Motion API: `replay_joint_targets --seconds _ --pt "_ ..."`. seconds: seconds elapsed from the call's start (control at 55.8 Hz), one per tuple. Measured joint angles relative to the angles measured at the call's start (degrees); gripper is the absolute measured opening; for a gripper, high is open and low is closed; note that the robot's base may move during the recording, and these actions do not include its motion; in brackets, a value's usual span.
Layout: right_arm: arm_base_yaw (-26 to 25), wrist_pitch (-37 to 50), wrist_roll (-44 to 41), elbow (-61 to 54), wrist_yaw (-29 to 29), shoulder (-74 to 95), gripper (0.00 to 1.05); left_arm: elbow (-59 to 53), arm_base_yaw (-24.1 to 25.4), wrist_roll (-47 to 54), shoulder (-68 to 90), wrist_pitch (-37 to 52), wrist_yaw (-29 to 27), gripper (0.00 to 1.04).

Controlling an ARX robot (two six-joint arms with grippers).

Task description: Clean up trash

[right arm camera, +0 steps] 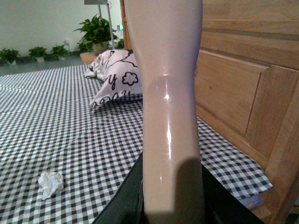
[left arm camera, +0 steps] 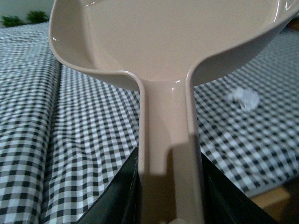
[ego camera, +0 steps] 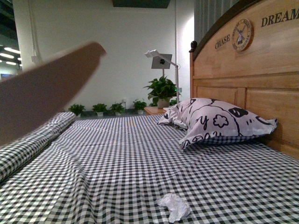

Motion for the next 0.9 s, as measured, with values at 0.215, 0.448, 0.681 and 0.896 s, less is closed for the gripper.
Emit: replay_joint_targets --seconds 0.215,0.448,0.681,0.896 --pt "0.0 0.0 0.0 0.0 0.2 0.1 0.19 1.3 2.4 20.4 16.2 7.0 9.2 0.28" --pt "0.0 0.0 0.0 0.0 0.1 0.0 0.19 4.1 2.3 37.0 29.4 9.0 12.0 0.28" --pt "-0.1 0.0 0.0 0.0 0.1 0.0 0.19 6.1 1.8 43.7 37.3 9.4 14.3 0.28" --pt "-0.1 0.0 0.0 0.0 0.1 0.0 0.19 7.7 2.7 45.2 42.2 8.0 15.3 0.28"
